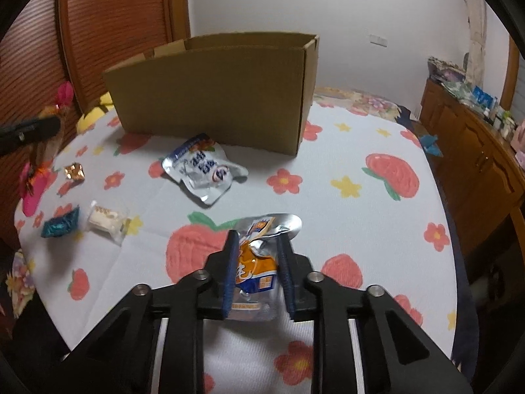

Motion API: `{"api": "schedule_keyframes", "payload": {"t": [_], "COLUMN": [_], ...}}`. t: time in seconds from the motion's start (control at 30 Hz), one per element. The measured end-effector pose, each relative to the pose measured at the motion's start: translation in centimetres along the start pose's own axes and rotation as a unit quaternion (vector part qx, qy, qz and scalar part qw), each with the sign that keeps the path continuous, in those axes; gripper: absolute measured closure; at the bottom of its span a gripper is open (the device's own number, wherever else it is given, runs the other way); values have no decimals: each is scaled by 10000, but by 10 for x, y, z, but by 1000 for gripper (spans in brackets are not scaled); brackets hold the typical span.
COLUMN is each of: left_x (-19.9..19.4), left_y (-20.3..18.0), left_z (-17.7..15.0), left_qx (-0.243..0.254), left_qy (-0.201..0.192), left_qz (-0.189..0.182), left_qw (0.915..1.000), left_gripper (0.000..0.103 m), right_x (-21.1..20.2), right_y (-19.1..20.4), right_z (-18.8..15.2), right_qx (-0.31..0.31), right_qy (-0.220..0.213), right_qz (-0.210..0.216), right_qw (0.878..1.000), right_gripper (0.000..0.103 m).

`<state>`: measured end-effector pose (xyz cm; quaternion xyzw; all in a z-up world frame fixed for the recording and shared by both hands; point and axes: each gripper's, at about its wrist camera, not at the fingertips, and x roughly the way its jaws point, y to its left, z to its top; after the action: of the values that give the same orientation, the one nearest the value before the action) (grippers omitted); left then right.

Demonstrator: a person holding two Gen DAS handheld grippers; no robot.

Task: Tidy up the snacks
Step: 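Lift both held snacks and carry them toward the box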

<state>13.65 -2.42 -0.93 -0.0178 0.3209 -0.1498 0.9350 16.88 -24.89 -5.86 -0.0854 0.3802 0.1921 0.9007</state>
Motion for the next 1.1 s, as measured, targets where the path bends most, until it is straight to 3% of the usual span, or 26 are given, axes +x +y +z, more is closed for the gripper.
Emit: {"api": "schedule_keyframes", "payload": {"t": [0.03, 0.17, 0.27, 0.3, 0.37, 0.5, 0.6, 0.7, 0.77, 0.8, 1.1], "left_x": [0, -1, 0, 0, 0, 0, 0, 0, 0, 0, 0], "left_y": [0, 0, 0, 0, 0, 0, -1, -3, -3, -3, 0], "left_z": [1, -1, -1, -1, -1, -1, -2, -3, -4, -4, -6], "left_qx": [7, 23, 26, 13, -1, 1, -2, 5, 12, 7, -28], "left_qy": [4, 24, 34, 40, 51, 58, 57, 61, 68, 70, 48], "left_qz": [4, 2, 14, 13, 4, -5, -3, -15, -17, -20, -5], "left_qw": [10000, 10000, 10000, 10000, 10000, 10000, 10000, 10000, 10000, 10000, 10000], "left_gripper": [70, 70, 70, 70, 70, 70, 70, 70, 70, 70, 70], "right_x": [-2, 6, 8, 8, 8, 12, 22, 30, 33, 32, 28], "right_y": [-1, 0, -5, -6, -6, -4, 4, 13, 16, 19, 29], "right_z": [2, -2, -5, -6, -8, -13, -13, -9, -7, -7, -10], "right_qx": [29, -32, 179, 252, 301, 326, 148, -146, -176, -254, -483], "right_qy": [6, 203, 199, 203, 252, 391, 568, 555, 543, 581, 664], "right_qz": [53, 16, 79, 78, 40, 98, 59, -116, -71, -72, 7], "right_qw": [10000, 9998, 9996, 9994, 9992, 9987, 9983, 9983, 9983, 9980, 9966], "right_gripper": [102, 101, 95, 91, 71, 45, 38, 40, 47, 59, 63]}}
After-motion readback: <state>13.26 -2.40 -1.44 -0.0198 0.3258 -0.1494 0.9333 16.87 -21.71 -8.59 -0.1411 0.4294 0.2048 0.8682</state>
